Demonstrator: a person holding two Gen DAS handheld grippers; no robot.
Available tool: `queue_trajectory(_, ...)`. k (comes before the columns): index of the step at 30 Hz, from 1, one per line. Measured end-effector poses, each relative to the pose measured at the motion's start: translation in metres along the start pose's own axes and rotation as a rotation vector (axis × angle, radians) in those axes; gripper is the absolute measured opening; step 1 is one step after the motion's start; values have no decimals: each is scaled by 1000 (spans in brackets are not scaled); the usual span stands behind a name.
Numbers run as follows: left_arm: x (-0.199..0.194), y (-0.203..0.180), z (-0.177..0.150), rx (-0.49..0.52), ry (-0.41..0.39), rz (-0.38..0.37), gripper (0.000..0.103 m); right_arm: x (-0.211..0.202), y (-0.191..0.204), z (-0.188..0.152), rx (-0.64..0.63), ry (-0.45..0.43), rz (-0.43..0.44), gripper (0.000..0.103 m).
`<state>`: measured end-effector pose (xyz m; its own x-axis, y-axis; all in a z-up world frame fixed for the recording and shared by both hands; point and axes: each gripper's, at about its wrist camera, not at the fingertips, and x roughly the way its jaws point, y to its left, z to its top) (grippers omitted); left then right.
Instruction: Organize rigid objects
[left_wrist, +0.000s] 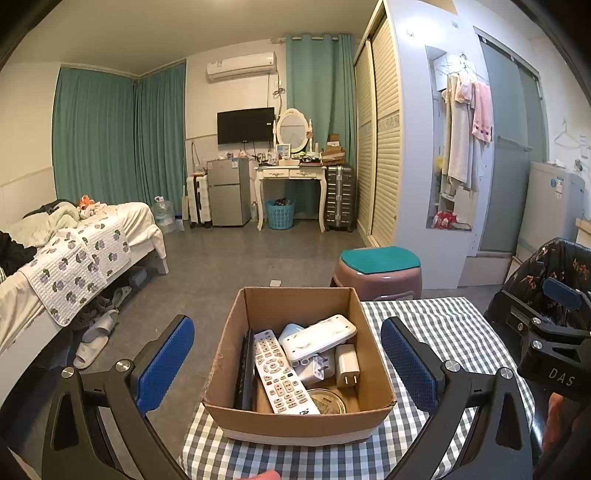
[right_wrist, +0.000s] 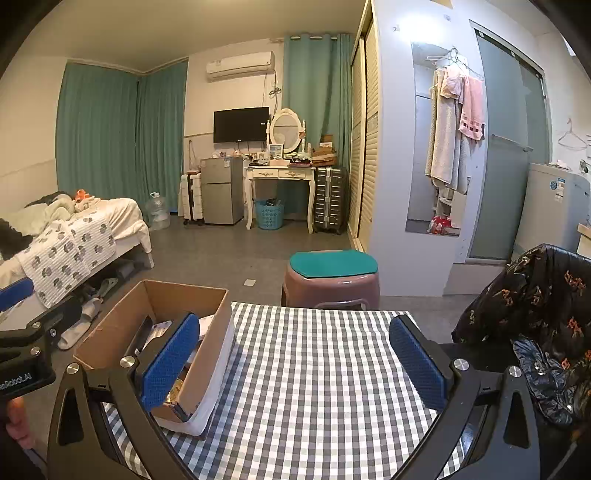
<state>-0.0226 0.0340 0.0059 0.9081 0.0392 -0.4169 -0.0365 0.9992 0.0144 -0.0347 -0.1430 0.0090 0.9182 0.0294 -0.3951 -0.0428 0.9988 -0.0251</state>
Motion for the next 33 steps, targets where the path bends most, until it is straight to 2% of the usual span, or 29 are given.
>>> queue_trajectory(33, 1, 0, -3, 1, 7, 0, 103, 3, 4, -4, -9, 14, 8, 103)
